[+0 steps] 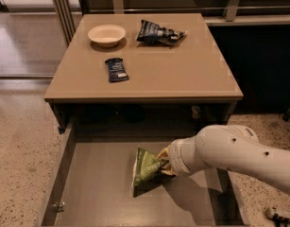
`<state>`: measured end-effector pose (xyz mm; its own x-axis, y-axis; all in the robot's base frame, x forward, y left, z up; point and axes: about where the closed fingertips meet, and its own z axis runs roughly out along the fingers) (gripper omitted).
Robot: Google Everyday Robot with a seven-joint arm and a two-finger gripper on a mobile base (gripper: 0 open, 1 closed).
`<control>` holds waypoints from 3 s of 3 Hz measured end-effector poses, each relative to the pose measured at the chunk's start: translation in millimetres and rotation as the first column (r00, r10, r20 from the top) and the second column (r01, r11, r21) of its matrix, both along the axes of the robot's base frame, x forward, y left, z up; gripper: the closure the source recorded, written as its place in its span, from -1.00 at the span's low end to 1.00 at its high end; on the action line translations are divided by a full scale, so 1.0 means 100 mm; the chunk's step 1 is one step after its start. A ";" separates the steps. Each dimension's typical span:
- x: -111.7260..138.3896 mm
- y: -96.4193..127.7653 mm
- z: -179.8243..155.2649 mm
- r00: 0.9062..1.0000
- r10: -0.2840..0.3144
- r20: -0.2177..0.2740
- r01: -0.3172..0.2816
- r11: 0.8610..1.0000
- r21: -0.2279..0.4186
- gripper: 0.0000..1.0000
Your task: Place green jalapeno chip bag into top drawer
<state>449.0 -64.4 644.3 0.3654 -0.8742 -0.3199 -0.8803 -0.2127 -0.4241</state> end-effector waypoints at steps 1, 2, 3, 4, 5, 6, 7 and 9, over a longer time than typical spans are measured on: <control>0.00 -0.01 -0.03 1.000 -0.002 -0.003 0.002 1.000 -0.002 0.75; 0.00 -0.01 -0.03 1.000 -0.002 -0.003 0.002 1.000 -0.002 0.13; 0.00 -0.01 -0.03 1.000 -0.002 -0.003 0.002 1.000 -0.002 -0.34; 0.00 -0.01 -0.03 1.000 -0.002 -0.003 0.002 1.000 -0.002 -0.80; 0.00 -0.01 -0.03 1.000 -0.002 -0.003 0.002 1.000 -0.002 -1.00; 0.00 -0.01 -0.03 1.000 -0.002 -0.003 0.002 1.000 -0.002 -1.00; 0.06 -0.17 0.15 0.999 -0.026 0.027 0.026 0.999 0.019 -1.00; 0.10 -0.77 0.94 0.974 -0.141 0.175 0.140 0.990 0.020 -1.00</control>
Offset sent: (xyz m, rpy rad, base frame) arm 0.0004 -0.0011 -0.0033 -0.0022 0.0031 -0.0019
